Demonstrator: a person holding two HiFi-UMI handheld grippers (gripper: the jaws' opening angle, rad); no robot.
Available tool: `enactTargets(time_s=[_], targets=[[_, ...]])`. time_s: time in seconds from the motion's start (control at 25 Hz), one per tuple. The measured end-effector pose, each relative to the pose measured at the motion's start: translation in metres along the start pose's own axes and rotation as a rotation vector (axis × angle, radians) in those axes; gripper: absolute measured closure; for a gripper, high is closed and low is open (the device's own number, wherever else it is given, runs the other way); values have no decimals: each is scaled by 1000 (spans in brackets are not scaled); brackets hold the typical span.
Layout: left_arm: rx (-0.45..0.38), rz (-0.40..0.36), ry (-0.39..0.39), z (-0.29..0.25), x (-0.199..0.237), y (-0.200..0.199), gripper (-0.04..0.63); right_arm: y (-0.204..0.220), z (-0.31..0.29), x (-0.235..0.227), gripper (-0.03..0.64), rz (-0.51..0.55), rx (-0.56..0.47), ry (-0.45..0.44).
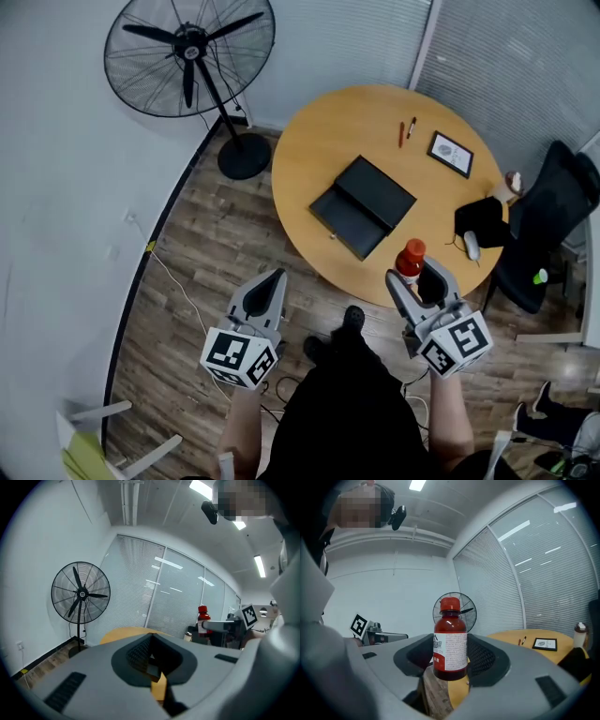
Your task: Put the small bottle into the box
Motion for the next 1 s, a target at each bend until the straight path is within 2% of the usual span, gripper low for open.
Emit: enactTargets(time_s=[0.32, 0.64, 1.0], targets=[[6, -16, 9, -35, 8, -11, 600, -11, -26, -25, 390, 2, -27, -4], [-13, -63, -3, -74, 16, -38, 600, -31, -58, -55, 390, 1, -65, -38], [-22, -80, -13, -122, 20, -51, 600, -42, -87, -85, 390, 8, -74, -80]])
Point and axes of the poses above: the fingertips, and each gripper's own axes: z backward along the fingers, x to its left, y out of its underside, the point moved 9 cm from there along z, backward along the fingers, and after that the axes turned 13 degrees about y, right-handed, at the moved point
